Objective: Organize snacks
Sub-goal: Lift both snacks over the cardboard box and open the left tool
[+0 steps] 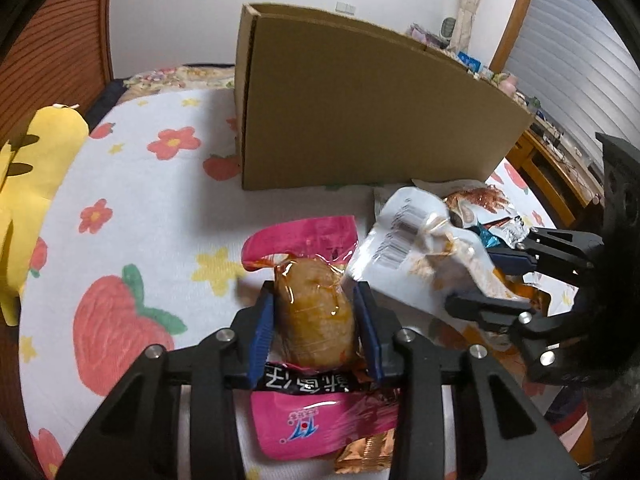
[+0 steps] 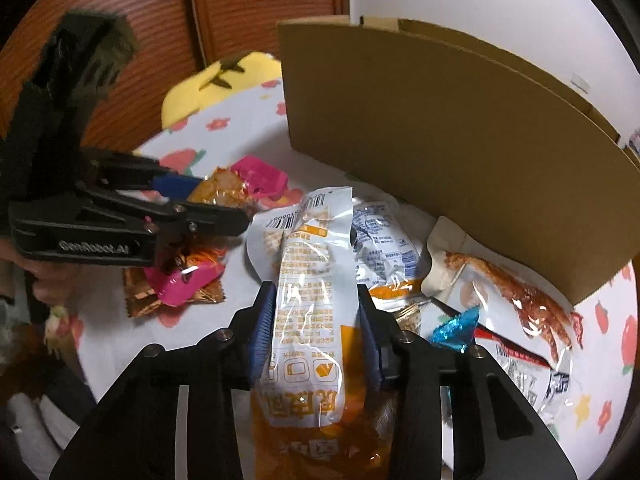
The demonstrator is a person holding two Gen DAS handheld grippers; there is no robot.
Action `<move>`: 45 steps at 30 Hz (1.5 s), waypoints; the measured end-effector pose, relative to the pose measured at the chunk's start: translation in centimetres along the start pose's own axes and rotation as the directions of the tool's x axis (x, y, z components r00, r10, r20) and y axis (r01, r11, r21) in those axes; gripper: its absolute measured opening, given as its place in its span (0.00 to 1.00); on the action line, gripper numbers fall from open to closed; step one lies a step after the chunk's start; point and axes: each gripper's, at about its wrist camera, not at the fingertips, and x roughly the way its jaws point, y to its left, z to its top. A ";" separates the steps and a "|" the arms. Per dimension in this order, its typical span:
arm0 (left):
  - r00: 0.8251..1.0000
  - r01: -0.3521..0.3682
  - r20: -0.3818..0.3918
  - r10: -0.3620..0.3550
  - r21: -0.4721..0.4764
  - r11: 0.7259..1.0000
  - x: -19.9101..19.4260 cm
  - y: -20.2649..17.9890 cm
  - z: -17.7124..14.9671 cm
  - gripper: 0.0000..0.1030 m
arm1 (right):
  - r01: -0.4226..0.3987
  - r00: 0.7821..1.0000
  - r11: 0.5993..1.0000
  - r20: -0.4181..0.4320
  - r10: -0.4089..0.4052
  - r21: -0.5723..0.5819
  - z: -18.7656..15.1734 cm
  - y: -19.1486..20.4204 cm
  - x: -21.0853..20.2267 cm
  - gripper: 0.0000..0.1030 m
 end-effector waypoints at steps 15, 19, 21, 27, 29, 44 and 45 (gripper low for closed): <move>0.981 -0.030 0.192 0.030 -0.005 1.000 -4.4 -1.6 0.2 0.36 | 0.021 0.973 0.991 0.225 -0.050 0.129 -1.8 -0.9 -6.4 0.38; 0.980 -0.026 0.200 0.021 0.022 0.999 -4.4 -2.6 0.3 0.36 | 0.063 0.963 0.989 0.251 -0.095 0.131 -2.9 -0.7 -7.4 0.38; 0.979 -0.023 0.202 0.016 0.030 0.999 -4.5 -3.0 0.3 0.36 | 0.082 0.961 0.988 0.252 -0.113 0.131 -3.5 -0.7 -7.6 0.38; 0.978 -0.021 0.208 0.010 0.049 0.999 -4.2 -4.1 0.3 0.36 | 0.115 0.960 0.982 0.238 -0.149 0.150 -4.5 -1.2 -7.6 0.32; 0.979 -0.021 0.203 0.010 0.053 0.998 -4.0 -4.2 0.5 0.36 | 0.122 0.959 0.979 0.236 -0.159 0.161 -4.8 -1.6 -7.6 0.31; 0.956 -0.053 0.293 0.011 0.138 0.989 -5.9 -6.2 5.5 0.36 | 0.151 0.925 0.974 0.324 -0.199 0.167 -0.8 -4.4 -12.2 0.30; 0.954 -0.057 0.301 0.011 0.145 0.988 -6.1 -6.2 6.1 0.36 | 0.161 0.921 0.974 0.331 -0.207 0.160 -0.1 -4.7 -12.6 0.30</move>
